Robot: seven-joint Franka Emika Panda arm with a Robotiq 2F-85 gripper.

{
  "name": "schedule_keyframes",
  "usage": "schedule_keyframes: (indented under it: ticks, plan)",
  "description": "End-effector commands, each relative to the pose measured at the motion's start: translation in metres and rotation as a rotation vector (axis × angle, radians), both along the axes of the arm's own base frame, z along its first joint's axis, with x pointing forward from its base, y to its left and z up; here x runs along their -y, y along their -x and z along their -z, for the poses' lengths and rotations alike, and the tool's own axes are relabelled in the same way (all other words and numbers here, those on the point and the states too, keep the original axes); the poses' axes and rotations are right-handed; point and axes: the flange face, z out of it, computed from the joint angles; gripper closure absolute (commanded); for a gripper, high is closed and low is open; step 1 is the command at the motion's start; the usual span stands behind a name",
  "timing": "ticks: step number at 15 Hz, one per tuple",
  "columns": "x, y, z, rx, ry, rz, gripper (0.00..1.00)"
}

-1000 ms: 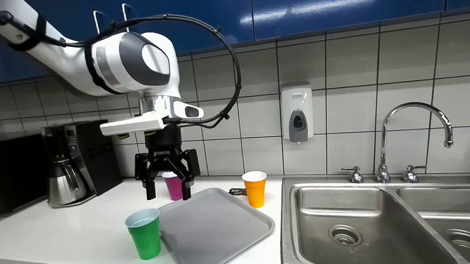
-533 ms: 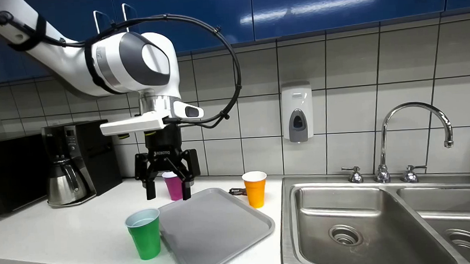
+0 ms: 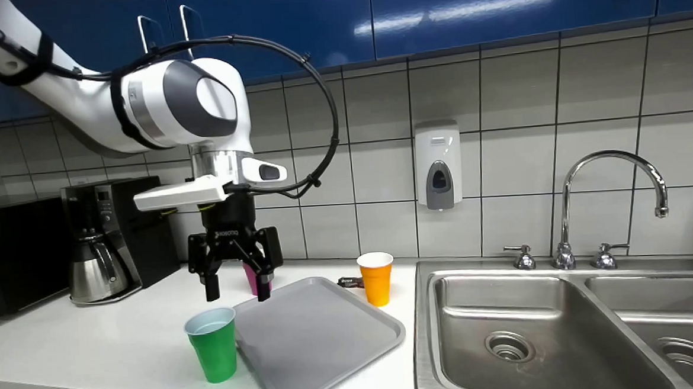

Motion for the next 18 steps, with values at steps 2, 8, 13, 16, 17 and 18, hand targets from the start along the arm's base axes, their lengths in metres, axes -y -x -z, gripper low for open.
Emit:
schedule_keyframes:
  ticks: [2, 8, 13, 16, 17, 18]
  plan:
    - [-0.036, 0.012, 0.012, 0.04, 0.014, 0.067, 0.0]
    - [-0.063, 0.018, 0.025, 0.082, 0.027, 0.181, 0.0]
    - [-0.067, 0.017, 0.034, 0.131, 0.043, 0.277, 0.0]
    - [-0.07, 0.016, 0.042, 0.154, 0.032, 0.314, 0.0]
    - [-0.071, 0.015, 0.045, 0.161, 0.03, 0.326, 0.0]
    - [-0.072, 0.014, 0.047, 0.172, 0.029, 0.337, 0.0]
